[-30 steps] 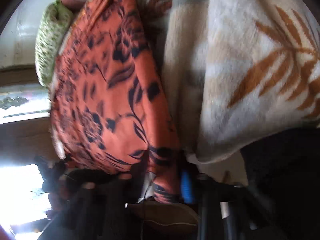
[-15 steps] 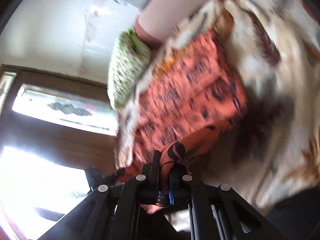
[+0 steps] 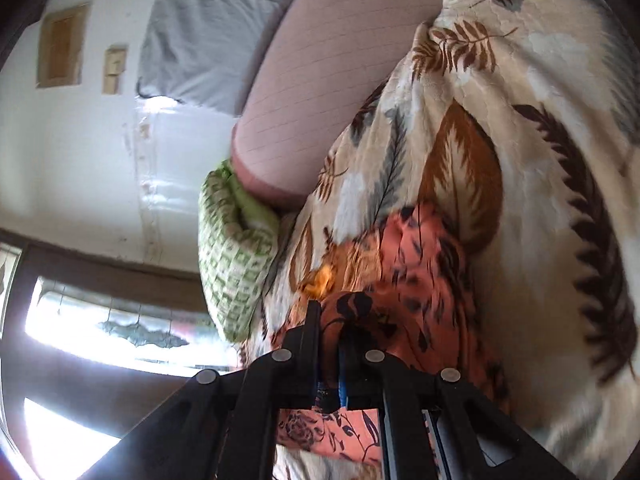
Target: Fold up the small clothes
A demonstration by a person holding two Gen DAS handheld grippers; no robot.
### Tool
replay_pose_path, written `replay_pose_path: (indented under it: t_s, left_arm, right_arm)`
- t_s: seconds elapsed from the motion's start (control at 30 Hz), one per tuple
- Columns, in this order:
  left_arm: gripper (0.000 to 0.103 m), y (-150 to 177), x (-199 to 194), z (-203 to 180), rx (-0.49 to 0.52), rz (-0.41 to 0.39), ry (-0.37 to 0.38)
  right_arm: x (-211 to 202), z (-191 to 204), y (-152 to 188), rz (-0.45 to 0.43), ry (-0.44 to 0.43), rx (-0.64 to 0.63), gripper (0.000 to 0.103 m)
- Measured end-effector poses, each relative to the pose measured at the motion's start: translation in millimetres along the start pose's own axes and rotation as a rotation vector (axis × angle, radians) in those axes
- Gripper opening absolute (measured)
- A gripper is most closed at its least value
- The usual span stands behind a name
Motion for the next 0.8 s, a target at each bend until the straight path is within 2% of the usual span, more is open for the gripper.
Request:
replay_pose_path:
  t_s: [0.13, 0.27, 0.3, 0.37, 0.43, 0.5, 0.53, 0.57, 0.6, 0.63, 0.67, 0.7, 0.73, 0.77, 0.8]
  left_arm:
    - [0.007, -41, 37, -5, -0.006, -0.017, -0.030]
    - [0.012, -68, 70, -1, -0.035, -0.018, -0.060]
    - [0.018, -69, 74, 2, -0.049, -0.018, -0.057]
    - [0.030, -74, 72, 8, -0.091, -0.073, 0.016]
    - [0.043, -82, 55, 10, -0.128, -0.167, 0.123]
    - [0.073, -95, 21, 23, -0.198, -0.312, 0.186]
    - [0.076, -99, 3, 32, -0.246, -0.375, 0.199]
    - [0.077, -98, -12, 37, -0.280, -0.414, 0.210]
    - [0.077, -96, -20, 40, -0.287, -0.419, 0.205]
    - [0.077, -88, -28, 38, -0.269, -0.408, 0.182]
    - [0.077, -75, -35, 33, -0.232, -0.388, 0.133]
    - [0.077, -62, -40, 28, -0.201, -0.372, 0.083]
    - [0.077, -41, -45, 18, -0.156, -0.357, 0.022]
    - [0.077, -27, -47, 12, -0.128, -0.347, -0.012]
    - [0.077, -7, -40, 3, -0.098, -0.333, -0.059]
  right_arm:
    - [54, -16, -46, -0.034, 0.010, 0.063, 0.007]
    - [95, -51, -71, -0.032, 0.020, 0.223, 0.011]
    - [108, -72, -75, -0.005, 0.019, 0.279, 0.012]
    - [107, -76, -76, -0.013, -0.004, 0.293, 0.012]
    - [96, -87, -80, -0.052, -0.090, 0.327, 0.012]
    - [78, -100, -79, -0.049, -0.153, 0.350, 0.012]
    - [78, -100, -79, -0.049, -0.153, 0.350, 0.013]
    - [68, -107, -79, -0.085, -0.150, 0.365, 0.022]
    - [58, -110, -79, -0.122, -0.142, 0.371, 0.044]
    - [34, -114, -82, -0.203, -0.166, 0.379, 0.063]
    - [19, -114, -84, -0.261, -0.180, 0.383, 0.088]
    - [19, -114, -84, -0.261, -0.180, 0.383, 0.088]
    - [-4, -104, -83, -0.336, -0.154, 0.331, 0.088]
    - [-5, -90, -79, -0.315, -0.137, 0.264, 0.088]
    - [-5, -90, -79, -0.315, -0.137, 0.264, 0.088]
Point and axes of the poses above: each gripper's, at about its wrist camera, not at the fingertips, and x roughly the way its jaws point, z to its left, y to its underside, the point moved 8 cm from there along x, roughly the way its jaws point, and after that the axes turned 1 degree about y, right-handed, at the moved point
